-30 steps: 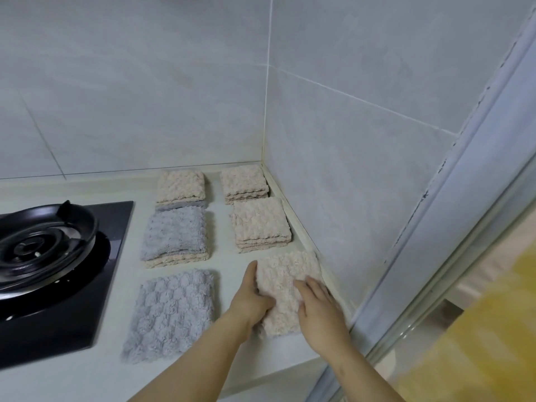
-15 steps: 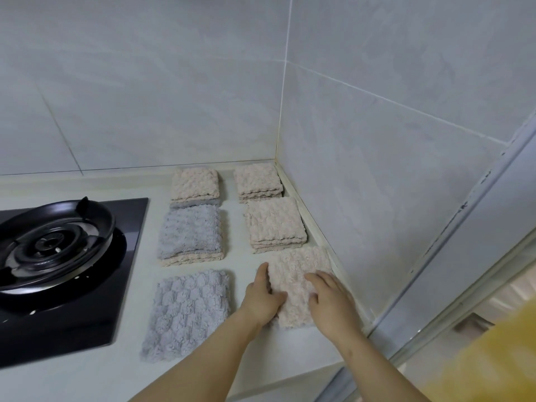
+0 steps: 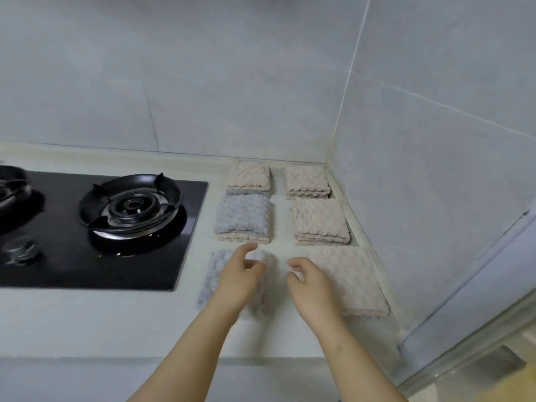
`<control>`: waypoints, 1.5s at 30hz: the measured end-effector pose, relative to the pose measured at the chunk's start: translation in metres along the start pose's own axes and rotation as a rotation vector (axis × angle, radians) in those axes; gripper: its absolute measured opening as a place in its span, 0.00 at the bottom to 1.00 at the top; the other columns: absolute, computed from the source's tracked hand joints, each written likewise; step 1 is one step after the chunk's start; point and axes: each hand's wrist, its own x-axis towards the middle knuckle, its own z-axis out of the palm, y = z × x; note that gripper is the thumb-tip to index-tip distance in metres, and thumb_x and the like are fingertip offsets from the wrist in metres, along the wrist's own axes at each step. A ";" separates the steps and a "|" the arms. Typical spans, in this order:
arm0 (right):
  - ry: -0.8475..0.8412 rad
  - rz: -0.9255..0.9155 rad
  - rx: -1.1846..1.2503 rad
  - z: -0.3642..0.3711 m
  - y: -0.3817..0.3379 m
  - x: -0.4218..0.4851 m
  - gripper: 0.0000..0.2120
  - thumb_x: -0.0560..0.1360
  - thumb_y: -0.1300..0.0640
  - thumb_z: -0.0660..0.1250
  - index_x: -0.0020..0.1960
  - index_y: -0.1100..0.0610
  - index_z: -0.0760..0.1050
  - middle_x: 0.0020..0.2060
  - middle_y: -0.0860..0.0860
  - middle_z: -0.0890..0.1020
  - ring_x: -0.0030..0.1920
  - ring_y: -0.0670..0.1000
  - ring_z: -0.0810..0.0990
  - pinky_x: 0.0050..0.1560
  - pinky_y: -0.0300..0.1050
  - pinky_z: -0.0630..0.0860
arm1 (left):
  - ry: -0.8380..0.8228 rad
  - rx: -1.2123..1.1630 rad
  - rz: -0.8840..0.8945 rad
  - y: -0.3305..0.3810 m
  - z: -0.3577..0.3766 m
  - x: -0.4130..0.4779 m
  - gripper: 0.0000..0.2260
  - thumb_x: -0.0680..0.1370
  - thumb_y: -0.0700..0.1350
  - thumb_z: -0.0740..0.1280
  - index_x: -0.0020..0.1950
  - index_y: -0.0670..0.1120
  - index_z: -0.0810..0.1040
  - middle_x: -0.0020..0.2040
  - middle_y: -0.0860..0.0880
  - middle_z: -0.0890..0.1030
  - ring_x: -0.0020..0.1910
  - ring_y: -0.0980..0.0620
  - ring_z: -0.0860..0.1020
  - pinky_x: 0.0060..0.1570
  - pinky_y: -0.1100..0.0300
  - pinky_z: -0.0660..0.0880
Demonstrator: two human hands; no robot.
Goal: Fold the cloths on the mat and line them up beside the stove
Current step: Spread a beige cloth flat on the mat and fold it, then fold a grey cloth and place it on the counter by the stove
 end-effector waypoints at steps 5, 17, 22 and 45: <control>-0.203 -0.079 0.103 0.059 -0.046 -0.027 0.08 0.78 0.58 0.61 0.55 0.49 0.74 0.47 0.41 0.75 0.51 0.45 0.75 0.51 0.37 0.69 | 0.187 -0.059 -0.042 -0.014 -0.077 -0.033 0.09 0.78 0.42 0.63 0.57 0.50 0.76 0.48 0.49 0.80 0.49 0.49 0.78 0.48 0.57 0.74; -0.636 -0.315 0.136 0.294 -0.204 -0.162 0.09 0.77 0.59 0.60 0.54 0.50 0.74 0.50 0.42 0.77 0.53 0.44 0.74 0.49 0.34 0.68 | 0.677 -0.118 -0.073 -0.097 -0.359 -0.173 0.06 0.78 0.43 0.62 0.51 0.53 0.77 0.48 0.51 0.81 0.46 0.56 0.79 0.45 0.59 0.73; -0.835 -0.367 0.150 0.407 -0.281 -0.261 0.10 0.78 0.58 0.59 0.56 0.49 0.74 0.53 0.44 0.77 0.50 0.43 0.75 0.42 0.31 0.69 | 0.828 -0.098 -0.128 -0.143 -0.492 -0.255 0.07 0.78 0.44 0.62 0.53 0.52 0.77 0.47 0.50 0.81 0.43 0.55 0.78 0.44 0.60 0.72; -0.904 -0.401 0.040 0.793 -0.516 -0.254 0.12 0.77 0.61 0.59 0.59 0.55 0.74 0.55 0.50 0.77 0.47 0.47 0.73 0.45 0.38 0.66 | 0.887 0.104 -0.255 -0.209 -0.908 -0.182 0.05 0.77 0.45 0.62 0.49 0.54 0.76 0.47 0.49 0.80 0.48 0.49 0.80 0.45 0.61 0.75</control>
